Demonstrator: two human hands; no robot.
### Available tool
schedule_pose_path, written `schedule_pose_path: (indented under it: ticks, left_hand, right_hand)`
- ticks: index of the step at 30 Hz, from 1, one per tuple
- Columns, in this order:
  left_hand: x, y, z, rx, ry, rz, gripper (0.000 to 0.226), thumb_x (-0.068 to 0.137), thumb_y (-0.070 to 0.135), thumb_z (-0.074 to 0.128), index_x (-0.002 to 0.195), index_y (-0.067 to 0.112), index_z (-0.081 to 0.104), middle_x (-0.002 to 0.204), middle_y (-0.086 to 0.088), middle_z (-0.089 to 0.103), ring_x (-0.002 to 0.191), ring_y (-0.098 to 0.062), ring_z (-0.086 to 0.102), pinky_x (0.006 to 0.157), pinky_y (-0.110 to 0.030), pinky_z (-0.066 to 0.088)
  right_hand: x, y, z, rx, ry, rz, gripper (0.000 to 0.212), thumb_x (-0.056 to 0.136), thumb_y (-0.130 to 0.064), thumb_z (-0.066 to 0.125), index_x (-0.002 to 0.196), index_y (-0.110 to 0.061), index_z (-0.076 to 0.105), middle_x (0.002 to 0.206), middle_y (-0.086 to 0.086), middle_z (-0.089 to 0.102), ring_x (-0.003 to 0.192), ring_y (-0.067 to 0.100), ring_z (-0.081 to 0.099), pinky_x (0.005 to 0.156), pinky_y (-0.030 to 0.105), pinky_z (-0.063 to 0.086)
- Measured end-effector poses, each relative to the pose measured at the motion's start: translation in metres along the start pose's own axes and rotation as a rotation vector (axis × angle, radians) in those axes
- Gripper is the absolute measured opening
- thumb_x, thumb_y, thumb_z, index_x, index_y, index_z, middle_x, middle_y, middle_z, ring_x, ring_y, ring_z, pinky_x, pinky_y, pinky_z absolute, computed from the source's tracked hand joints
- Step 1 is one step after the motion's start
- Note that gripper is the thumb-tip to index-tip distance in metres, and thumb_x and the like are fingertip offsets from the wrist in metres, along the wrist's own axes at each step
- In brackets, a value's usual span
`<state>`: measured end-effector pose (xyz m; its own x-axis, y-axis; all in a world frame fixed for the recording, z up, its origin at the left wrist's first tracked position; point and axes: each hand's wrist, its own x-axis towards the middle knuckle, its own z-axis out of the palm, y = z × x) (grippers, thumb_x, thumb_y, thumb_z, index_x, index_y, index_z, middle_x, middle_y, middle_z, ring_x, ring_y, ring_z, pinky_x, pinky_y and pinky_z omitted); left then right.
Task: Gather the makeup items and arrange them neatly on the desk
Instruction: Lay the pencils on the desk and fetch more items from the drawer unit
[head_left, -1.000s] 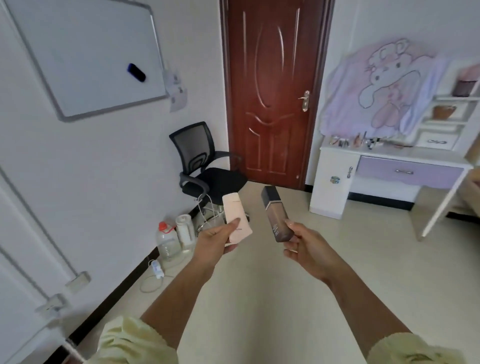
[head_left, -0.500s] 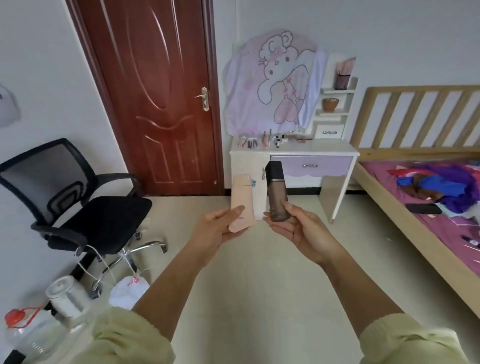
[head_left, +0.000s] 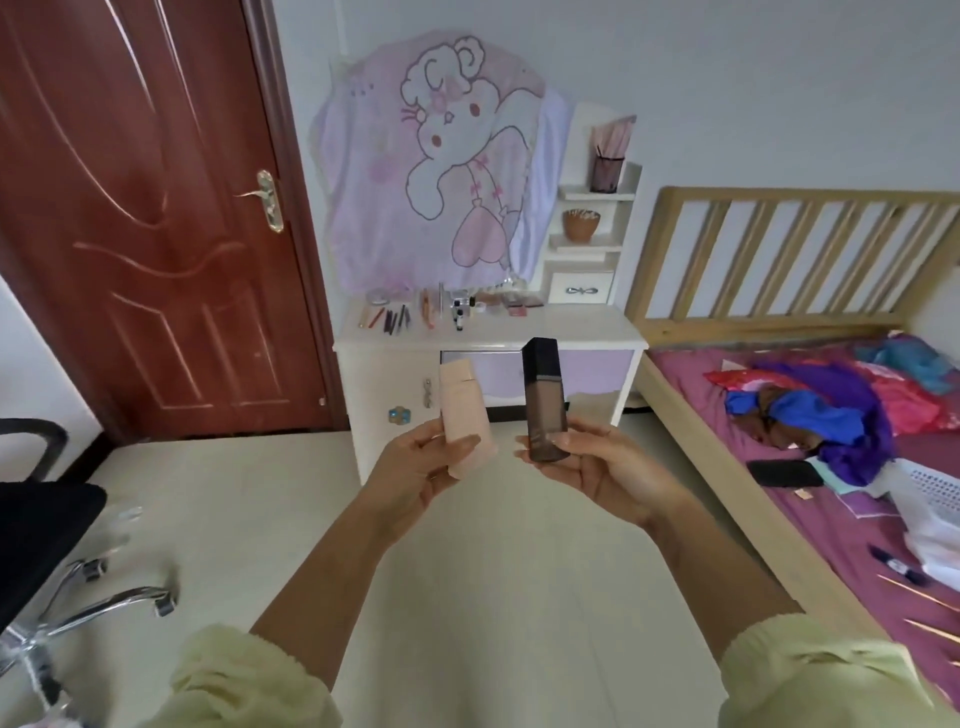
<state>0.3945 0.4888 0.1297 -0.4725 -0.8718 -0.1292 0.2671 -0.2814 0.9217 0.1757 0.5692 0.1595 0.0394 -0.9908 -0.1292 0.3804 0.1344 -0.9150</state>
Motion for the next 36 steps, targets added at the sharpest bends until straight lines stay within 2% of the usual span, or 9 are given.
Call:
schedule_pose_path:
  ticks: [4,9,15,20,24,27,29,33,36]
  left_hand:
    - [0.081,0.005,0.012,-0.029,-0.037,-0.058,0.056,0.074,0.002,0.071,0.128,0.004,0.055,0.103,0.001,0.073,0.105,-0.023,0.067,0.082,-0.029,0.058]
    - [0.187,0.009,0.015,-0.022,-0.048,-0.112,0.061,0.069,0.008,0.072,0.127,0.009,0.055,0.123,-0.012,0.064,0.110,-0.026,0.064,0.082,-0.032,0.058]
    - [0.330,0.021,0.005,0.010,-0.056,-0.138,0.049,0.076,0.027,0.069,0.120,0.010,0.059,0.119,-0.011,0.068,0.102,-0.024,0.067,0.073,-0.028,0.057]
    - [0.445,0.037,-0.003,0.067,-0.022,-0.192,0.032,0.088,0.022,0.066,0.115,0.007,0.060,0.113,-0.010,0.070,0.097,-0.024,0.069,0.072,-0.029,0.057]
    - [0.518,0.025,-0.007,0.059,0.058,-0.295,0.038,0.082,0.009,0.072,0.117,-0.003,0.059,0.112,-0.016,0.069,0.095,-0.027,0.070,0.065,-0.031,0.058]
    - [0.564,0.007,-0.005,0.047,0.109,-0.367,0.030,0.081,-0.001,0.070,0.110,-0.006,0.061,0.104,-0.017,0.070,0.085,-0.026,0.070,0.062,-0.030,0.059]
    - [0.589,-0.004,-0.003,0.072,0.142,-0.383,0.027,0.080,-0.006,0.070,0.105,-0.006,0.061,0.098,-0.017,0.070,0.081,-0.026,0.069,0.061,-0.031,0.059]
    - [0.653,-0.026,0.002,0.230,0.225,-0.337,0.023,0.074,-0.008,0.075,0.094,0.001,0.066,0.093,-0.016,0.070,0.080,-0.028,0.068,0.068,-0.034,0.059]
    - [0.707,-0.041,0.012,0.367,0.264,-0.298,0.024,0.071,-0.005,0.078,0.091,0.005,0.068,0.089,-0.010,0.071,0.080,-0.025,0.067,0.074,-0.035,0.056]
  right_hand:
    - [0.063,-0.022,-0.046,0.072,-0.027,0.035,0.043,0.079,0.001,0.062,0.122,0.001,0.057,0.120,0.026,0.063,0.111,0.041,0.063,0.080,0.030,0.057]
    - [0.152,-0.037,-0.098,0.118,-0.023,0.066,0.046,0.080,0.004,0.065,0.124,0.002,0.054,0.124,0.025,0.062,0.114,0.045,0.060,0.081,0.041,0.057]
    - [0.280,-0.066,-0.152,0.008,0.102,0.095,0.045,0.090,-0.026,0.060,0.127,-0.001,0.055,0.124,0.021,0.064,0.114,0.038,0.062,0.094,0.051,0.052]
    - [0.373,-0.092,-0.188,-0.140,0.219,0.103,0.044,0.086,-0.033,0.064,0.120,-0.006,0.061,0.116,0.013,0.070,0.107,0.030,0.067,0.092,0.043,0.054]
    - [0.426,-0.094,-0.225,-0.307,0.302,0.151,0.038,0.082,-0.033,0.071,0.115,-0.014,0.068,0.108,0.002,0.073,0.104,0.018,0.068,0.096,0.038,0.048]
    - [0.465,-0.089,-0.257,-0.390,0.365,0.194,0.040,0.074,-0.035,0.078,0.109,-0.016,0.071,0.102,-0.001,0.074,0.100,0.013,0.068,0.095,0.036,0.048]
    - [0.489,-0.085,-0.276,-0.387,0.409,0.206,0.037,0.076,-0.030,0.079,0.108,-0.014,0.071,0.102,-0.001,0.075,0.102,0.015,0.068,0.094,0.034,0.049]
    - [0.548,-0.083,-0.323,-0.352,0.448,0.226,0.031,0.077,-0.013,0.079,0.107,-0.009,0.069,0.105,0.007,0.074,0.098,0.017,0.068,0.078,0.028,0.050]
    - [0.596,-0.090,-0.361,-0.408,0.450,0.234,0.032,0.072,-0.008,0.083,0.102,-0.006,0.071,0.098,0.007,0.074,0.089,0.019,0.067,0.081,0.030,0.050]
